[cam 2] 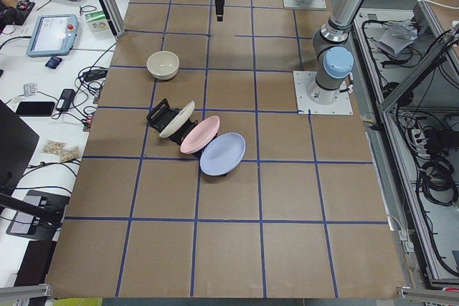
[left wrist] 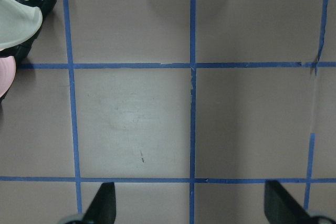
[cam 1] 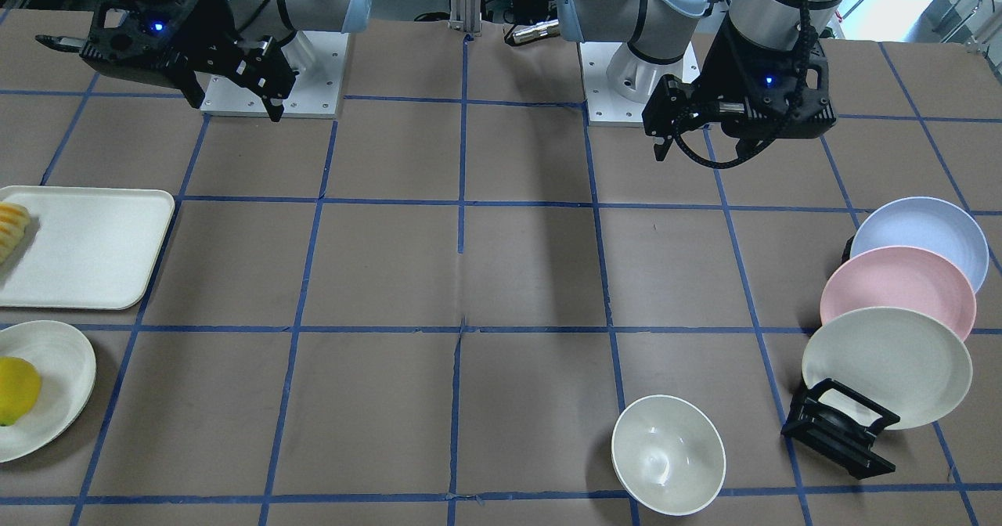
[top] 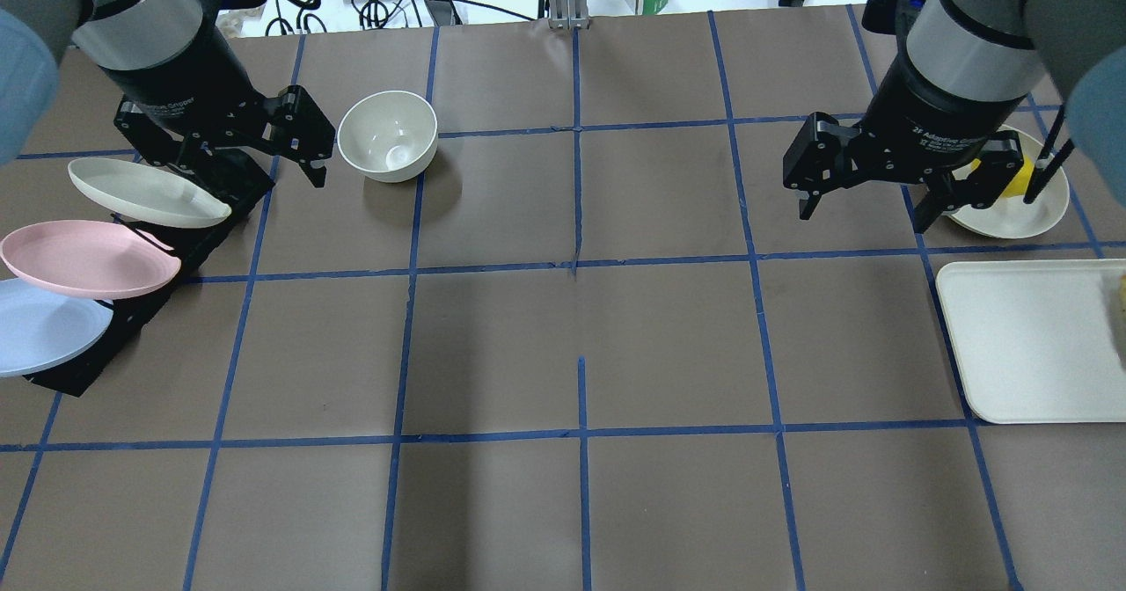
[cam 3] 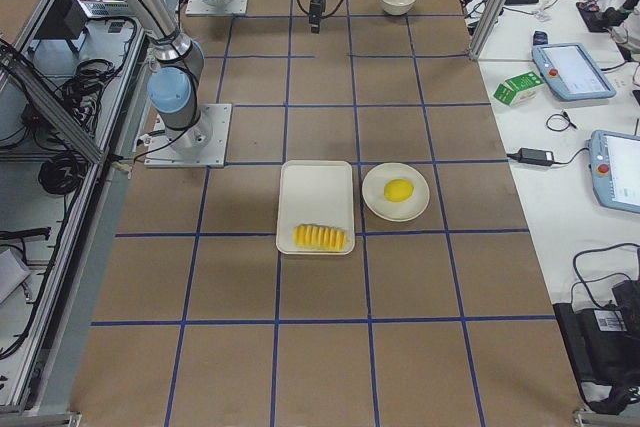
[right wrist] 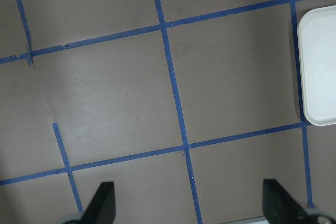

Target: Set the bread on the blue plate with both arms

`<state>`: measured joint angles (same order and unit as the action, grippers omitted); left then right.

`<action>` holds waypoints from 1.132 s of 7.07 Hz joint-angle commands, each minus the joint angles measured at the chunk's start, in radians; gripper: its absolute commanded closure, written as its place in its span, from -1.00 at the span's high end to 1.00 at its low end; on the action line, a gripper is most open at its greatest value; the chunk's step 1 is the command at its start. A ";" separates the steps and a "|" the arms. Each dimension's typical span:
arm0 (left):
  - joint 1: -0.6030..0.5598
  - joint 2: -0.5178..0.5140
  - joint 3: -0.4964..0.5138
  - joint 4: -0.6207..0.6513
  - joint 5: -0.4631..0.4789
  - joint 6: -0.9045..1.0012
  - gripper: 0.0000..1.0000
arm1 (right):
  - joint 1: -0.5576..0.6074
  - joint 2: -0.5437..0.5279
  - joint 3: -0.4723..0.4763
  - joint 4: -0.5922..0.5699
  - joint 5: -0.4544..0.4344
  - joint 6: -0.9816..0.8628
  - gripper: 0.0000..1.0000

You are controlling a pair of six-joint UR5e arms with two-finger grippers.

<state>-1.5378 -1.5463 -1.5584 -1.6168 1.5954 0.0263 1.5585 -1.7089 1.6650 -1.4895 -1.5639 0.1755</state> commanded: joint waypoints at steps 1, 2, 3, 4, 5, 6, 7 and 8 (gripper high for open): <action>-0.002 0.000 0.001 0.000 0.000 -0.003 1.00 | 0.000 0.000 0.001 0.002 -0.002 -0.001 1.00; -0.002 0.002 0.001 0.006 0.000 -0.011 1.00 | 0.000 0.000 0.001 0.002 -0.001 -0.001 1.00; -0.002 0.005 -0.002 0.006 0.000 0.000 1.00 | 0.000 0.002 0.002 0.006 -0.013 -0.002 1.00; -0.002 0.003 -0.005 0.006 0.005 0.000 1.00 | 0.000 0.002 0.002 0.003 -0.007 -0.002 1.00; 0.002 0.000 -0.003 0.009 0.002 -0.008 1.00 | 0.000 0.002 0.002 0.002 -0.010 -0.002 1.00; 0.016 0.015 -0.002 -0.001 0.020 -0.008 1.00 | -0.001 0.000 0.002 0.002 -0.011 -0.002 1.00; 0.034 0.037 0.001 -0.002 0.038 -0.008 1.00 | -0.003 0.002 0.002 0.002 -0.011 -0.002 1.00; 0.074 0.041 0.001 0.001 0.170 -0.011 1.00 | -0.003 0.002 0.002 0.000 -0.015 -0.002 1.00</action>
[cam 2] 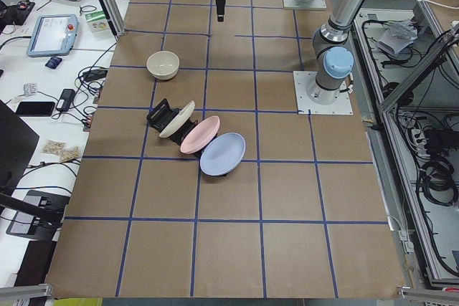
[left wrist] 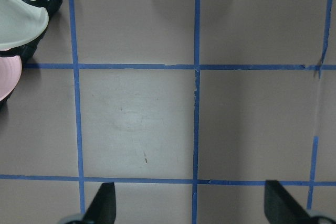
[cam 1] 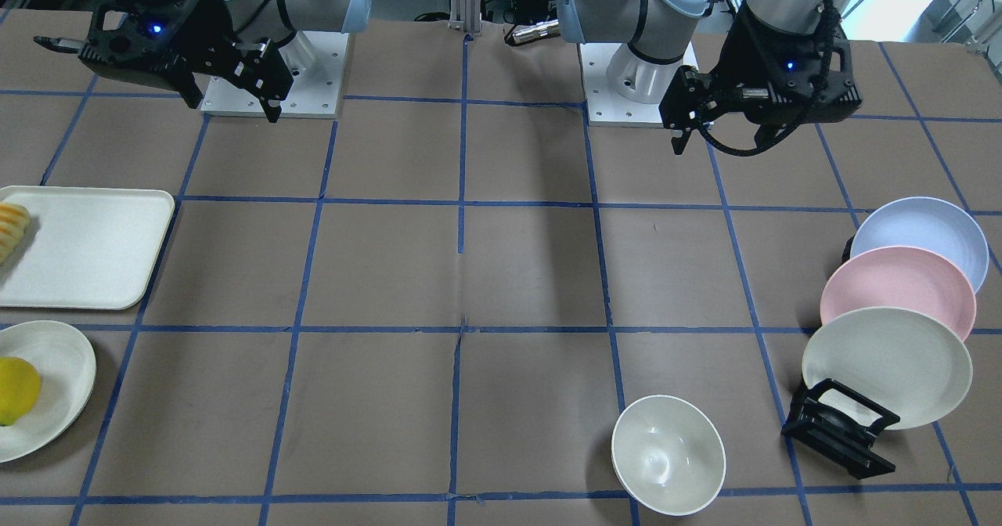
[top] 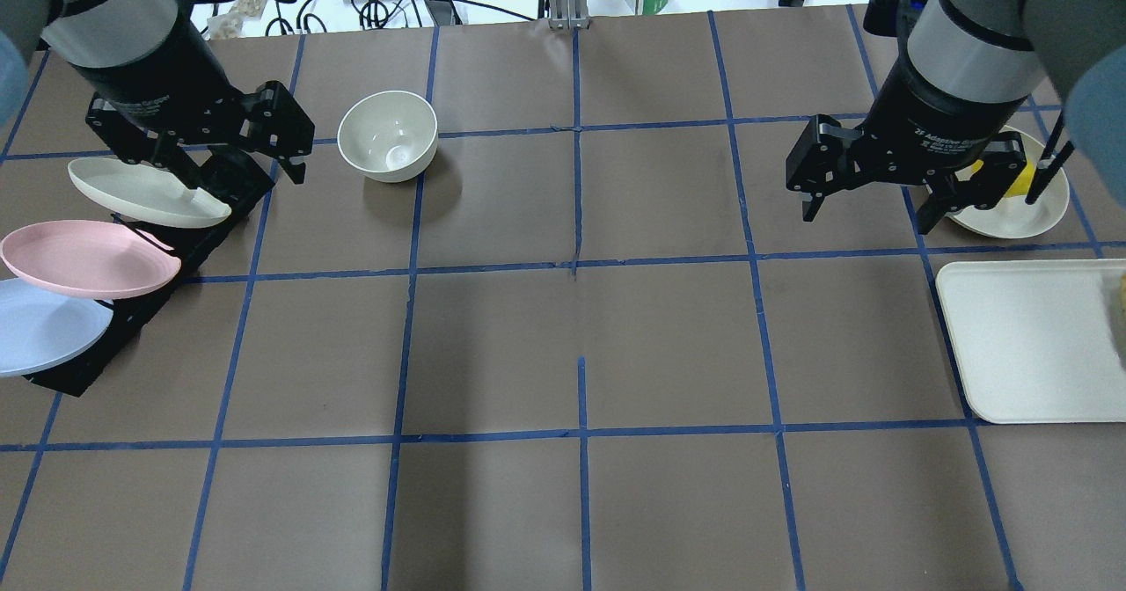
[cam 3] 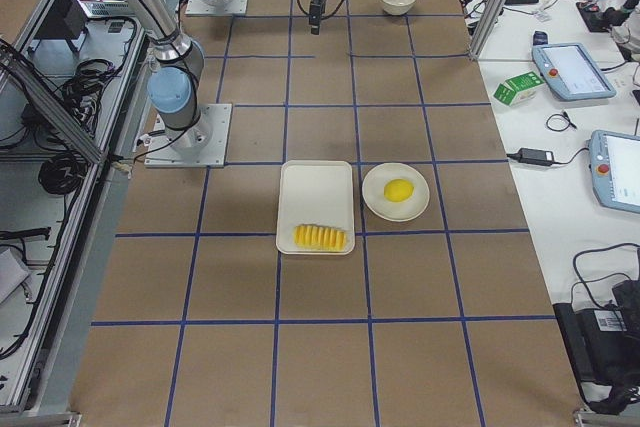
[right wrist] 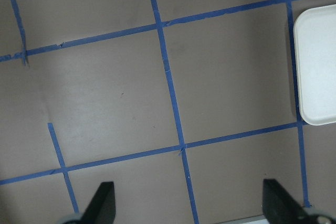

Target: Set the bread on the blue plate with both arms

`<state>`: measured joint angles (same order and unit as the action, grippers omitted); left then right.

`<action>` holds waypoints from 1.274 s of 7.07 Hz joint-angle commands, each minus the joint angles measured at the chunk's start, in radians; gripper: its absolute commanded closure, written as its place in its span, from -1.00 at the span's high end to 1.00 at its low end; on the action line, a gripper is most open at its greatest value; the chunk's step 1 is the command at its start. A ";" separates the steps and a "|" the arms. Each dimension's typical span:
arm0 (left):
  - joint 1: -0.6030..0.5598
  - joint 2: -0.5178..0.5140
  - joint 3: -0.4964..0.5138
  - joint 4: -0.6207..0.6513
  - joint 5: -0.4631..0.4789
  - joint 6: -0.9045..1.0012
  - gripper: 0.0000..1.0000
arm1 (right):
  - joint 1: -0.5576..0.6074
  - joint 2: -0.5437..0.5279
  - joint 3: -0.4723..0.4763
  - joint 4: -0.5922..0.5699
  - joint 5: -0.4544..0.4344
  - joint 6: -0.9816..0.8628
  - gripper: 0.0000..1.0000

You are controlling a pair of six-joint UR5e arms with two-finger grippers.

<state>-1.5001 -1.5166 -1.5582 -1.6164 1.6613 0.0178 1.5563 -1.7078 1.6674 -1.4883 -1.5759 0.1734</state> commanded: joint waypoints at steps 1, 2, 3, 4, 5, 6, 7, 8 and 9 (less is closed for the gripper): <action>0.066 0.013 -0.002 0.009 0.252 -0.012 1.00 | -0.004 0.000 0.000 -0.001 -0.004 0.000 1.00; 0.084 0.015 0.000 0.009 0.297 -0.060 1.00 | -0.005 0.000 0.000 -0.004 -0.003 -0.002 1.00; 0.134 0.016 -0.002 0.007 0.317 -0.068 1.00 | -0.007 0.002 0.000 -0.012 -0.007 -0.002 1.00; 0.231 0.012 0.007 0.010 0.316 -0.059 1.00 | -0.034 0.003 -0.005 -0.012 -0.045 0.000 1.00; 0.365 -0.011 0.023 0.010 0.305 -0.036 1.00 | -0.097 0.004 -0.003 -0.007 -0.049 -0.005 1.00; 0.449 -0.020 0.021 0.013 0.307 -0.032 1.00 | -0.154 0.007 0.000 -0.009 -0.044 -0.017 1.00; 0.522 -0.036 0.017 0.035 0.307 -0.038 1.00 | -0.207 0.014 0.000 -0.012 -0.050 -0.075 1.00; 0.616 -0.065 -0.003 0.111 0.299 -0.041 1.00 | -0.285 0.022 0.000 -0.033 -0.052 -0.248 1.00; 0.676 -0.109 -0.005 0.166 0.222 -0.042 1.00 | -0.383 0.040 0.000 -0.090 -0.053 -0.320 1.00</action>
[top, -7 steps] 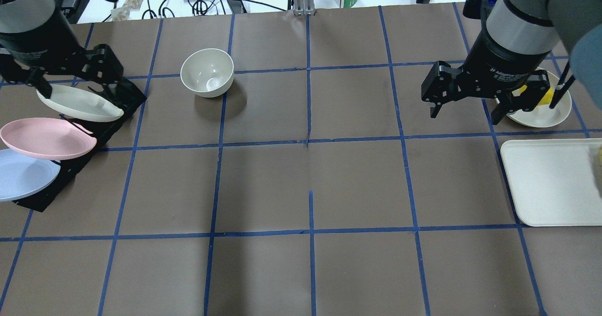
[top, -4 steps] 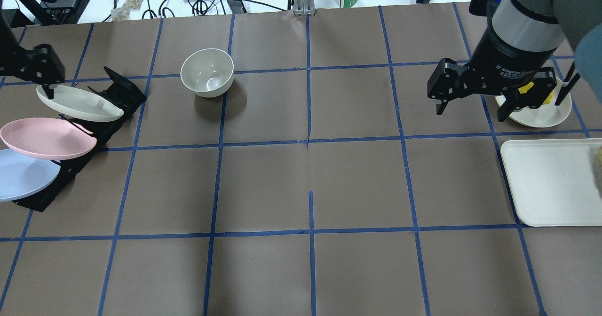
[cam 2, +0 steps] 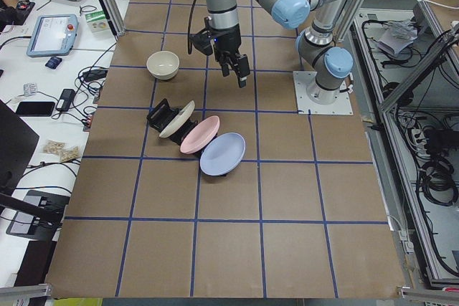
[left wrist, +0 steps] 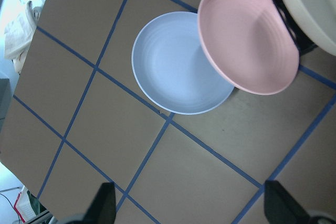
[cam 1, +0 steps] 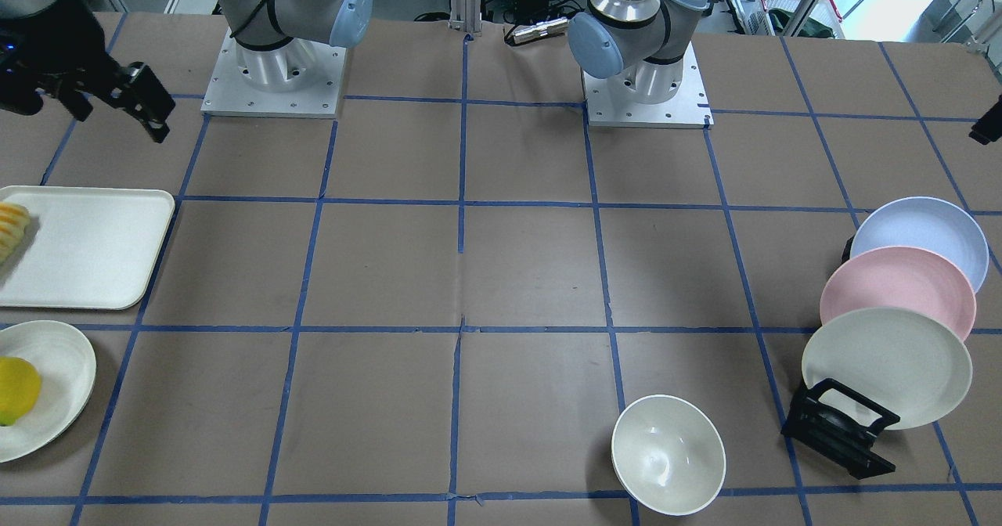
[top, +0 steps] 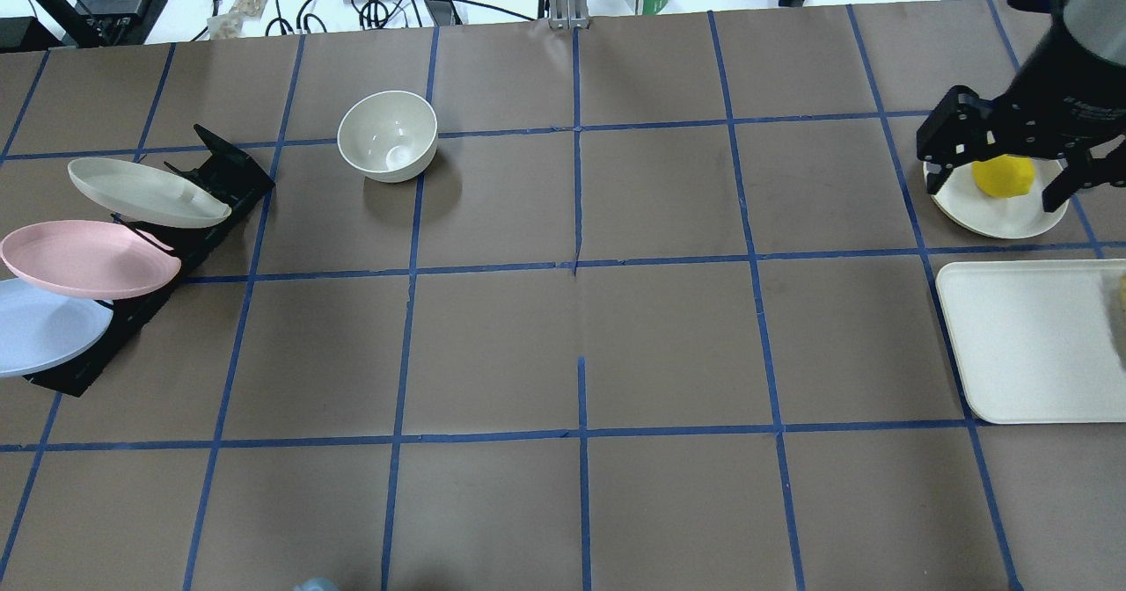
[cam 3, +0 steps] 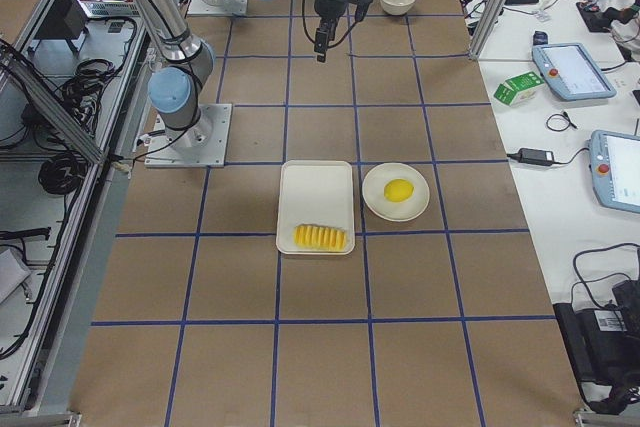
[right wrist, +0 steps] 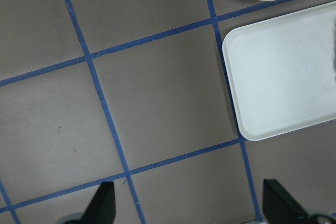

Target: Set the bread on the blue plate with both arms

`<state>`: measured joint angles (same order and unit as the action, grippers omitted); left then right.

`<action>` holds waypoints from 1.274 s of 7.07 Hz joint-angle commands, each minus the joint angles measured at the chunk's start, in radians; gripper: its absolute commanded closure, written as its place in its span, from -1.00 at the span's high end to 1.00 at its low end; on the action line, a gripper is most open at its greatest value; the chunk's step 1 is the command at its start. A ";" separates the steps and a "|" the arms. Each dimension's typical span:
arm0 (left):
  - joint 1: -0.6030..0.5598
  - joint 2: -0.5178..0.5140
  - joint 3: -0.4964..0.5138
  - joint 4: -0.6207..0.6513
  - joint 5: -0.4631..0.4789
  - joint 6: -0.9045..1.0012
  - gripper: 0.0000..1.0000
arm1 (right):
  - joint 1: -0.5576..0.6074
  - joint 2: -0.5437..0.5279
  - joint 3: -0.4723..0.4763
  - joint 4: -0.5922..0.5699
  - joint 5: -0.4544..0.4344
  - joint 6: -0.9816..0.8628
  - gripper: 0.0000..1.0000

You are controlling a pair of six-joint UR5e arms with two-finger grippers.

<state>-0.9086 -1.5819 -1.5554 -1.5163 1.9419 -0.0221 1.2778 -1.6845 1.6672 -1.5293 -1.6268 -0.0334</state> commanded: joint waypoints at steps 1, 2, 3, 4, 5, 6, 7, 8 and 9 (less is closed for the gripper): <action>0.123 -0.093 -0.020 0.095 -0.073 -0.007 1.00 | -0.183 0.037 0.002 -0.052 -0.001 -0.190 1.00; 0.160 -0.151 -0.055 0.184 -0.080 -0.009 1.00 | -0.254 0.096 0.000 -0.054 -0.001 -0.292 1.00; 0.171 -0.188 -0.111 0.326 -0.112 -0.004 1.00 | -0.323 0.139 0.000 -0.078 -0.001 -0.339 1.00; 0.197 -0.210 -0.174 0.408 -0.130 0.005 1.00 | -0.369 0.182 0.002 -0.133 -0.007 -0.394 1.00; 0.253 -0.230 -0.210 0.412 -0.133 0.019 1.00 | -0.415 0.227 0.002 -0.162 -0.033 -0.428 1.00; 0.279 -0.233 -0.215 0.404 -0.129 0.056 1.00 | -0.457 0.280 0.002 -0.219 -0.044 -0.433 1.00; 0.284 -0.236 -0.218 0.398 -0.127 0.060 0.92 | -0.481 0.334 0.002 -0.265 -0.047 -0.439 1.00; 0.287 -0.236 -0.218 0.396 -0.123 0.067 0.71 | -0.520 0.377 0.002 -0.322 -0.042 -0.441 1.00; 0.287 -0.245 -0.218 0.399 -0.127 0.061 0.67 | -0.546 0.409 0.002 -0.334 -0.039 -0.463 1.00</action>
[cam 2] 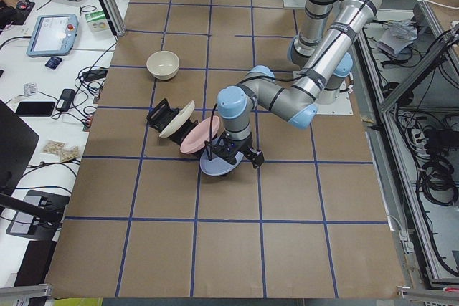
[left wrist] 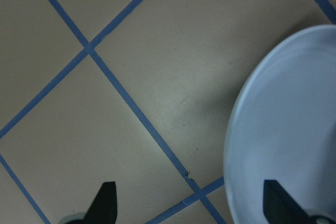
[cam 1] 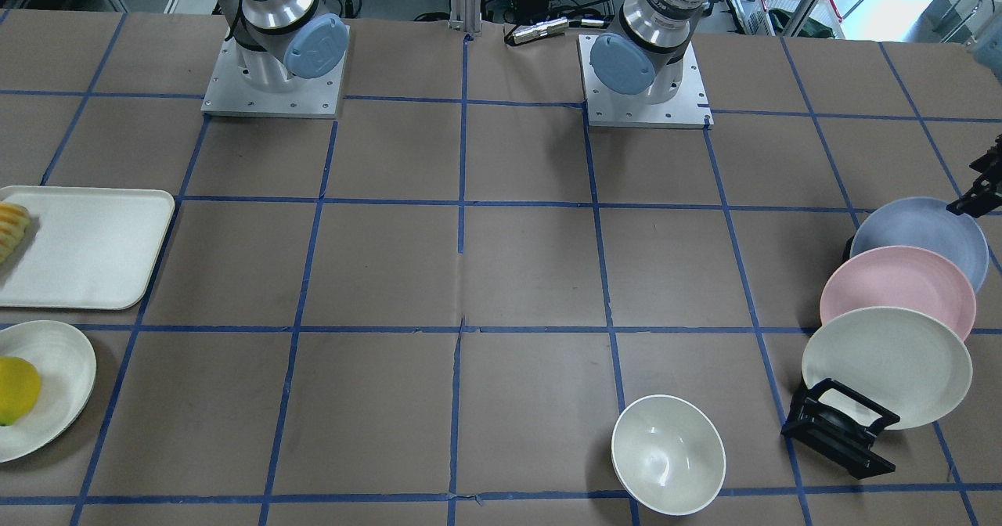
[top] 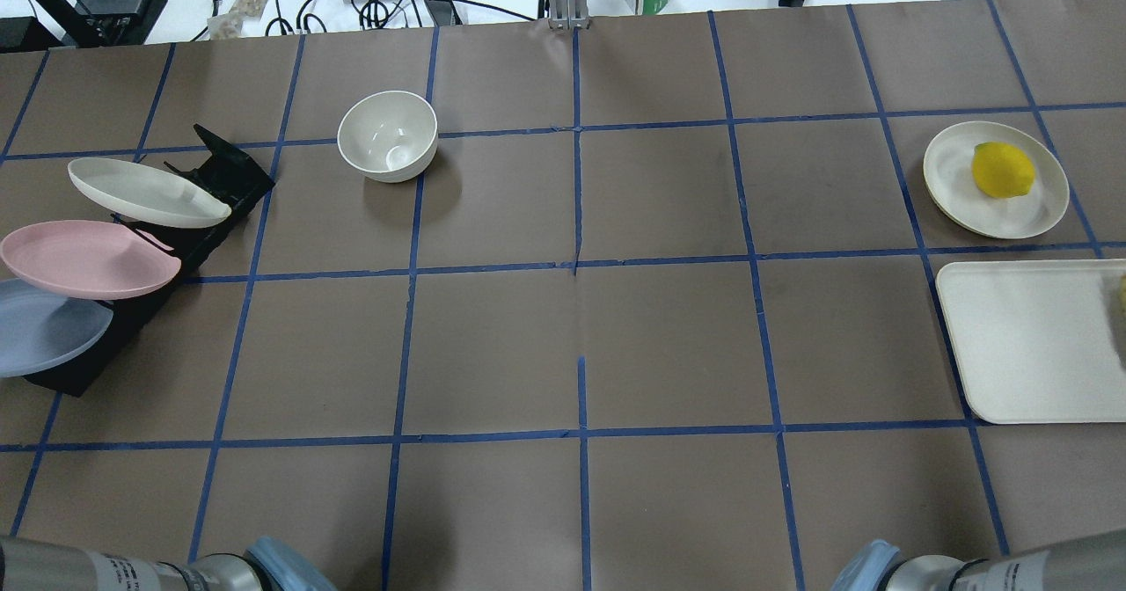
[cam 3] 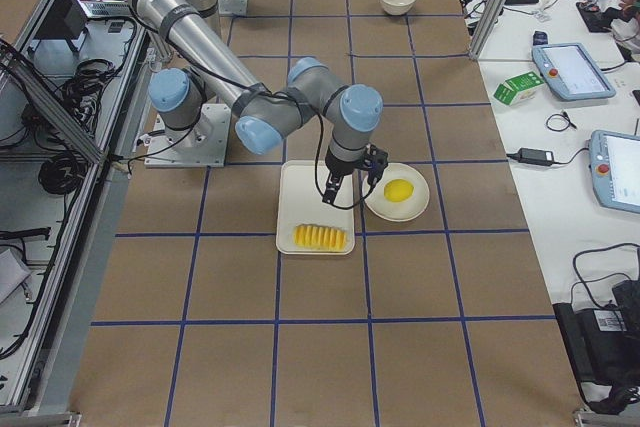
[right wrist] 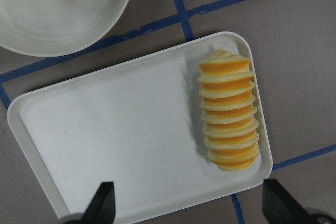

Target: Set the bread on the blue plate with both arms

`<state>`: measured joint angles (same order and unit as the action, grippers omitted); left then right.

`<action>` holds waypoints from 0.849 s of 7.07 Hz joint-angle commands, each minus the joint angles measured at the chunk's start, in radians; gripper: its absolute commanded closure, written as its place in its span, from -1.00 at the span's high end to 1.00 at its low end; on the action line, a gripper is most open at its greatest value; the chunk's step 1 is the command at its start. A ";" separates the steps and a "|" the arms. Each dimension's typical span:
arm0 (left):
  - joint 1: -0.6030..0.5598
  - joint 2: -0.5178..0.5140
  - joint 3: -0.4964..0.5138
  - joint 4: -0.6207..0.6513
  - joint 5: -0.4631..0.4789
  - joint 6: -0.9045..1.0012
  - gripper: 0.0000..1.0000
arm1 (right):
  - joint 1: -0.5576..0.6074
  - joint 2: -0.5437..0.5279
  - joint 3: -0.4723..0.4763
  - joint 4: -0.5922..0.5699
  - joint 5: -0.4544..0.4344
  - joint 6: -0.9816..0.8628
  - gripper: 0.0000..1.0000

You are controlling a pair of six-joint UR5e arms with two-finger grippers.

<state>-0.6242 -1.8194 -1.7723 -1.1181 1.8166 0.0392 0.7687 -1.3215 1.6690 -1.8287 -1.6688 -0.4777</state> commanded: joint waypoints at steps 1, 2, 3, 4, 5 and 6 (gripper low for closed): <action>0.003 -0.021 0.001 0.004 -0.006 0.001 0.69 | -0.042 0.082 0.002 -0.088 -0.006 -0.022 1.00; 0.003 -0.034 0.001 0.012 -0.011 -0.001 0.69 | -0.045 0.117 0.011 -0.119 -0.005 -0.022 1.00; 0.003 -0.043 0.001 0.011 -0.013 -0.002 0.69 | -0.051 0.149 0.037 -0.195 -0.006 -0.025 1.00; 0.001 -0.044 0.004 0.012 -0.014 -0.004 0.64 | -0.066 0.165 0.067 -0.258 -0.005 -0.039 1.00; 0.001 -0.041 0.007 0.012 -0.020 -0.002 0.06 | -0.080 0.165 0.092 -0.267 -0.005 -0.053 1.00; 0.003 -0.040 0.008 0.003 -0.078 -0.001 -0.15 | -0.080 0.177 0.107 -0.271 -0.005 -0.050 1.00</action>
<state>-0.6222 -1.8605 -1.7665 -1.1086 1.7827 0.0369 0.6948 -1.1567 1.7534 -2.0843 -1.6737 -0.5241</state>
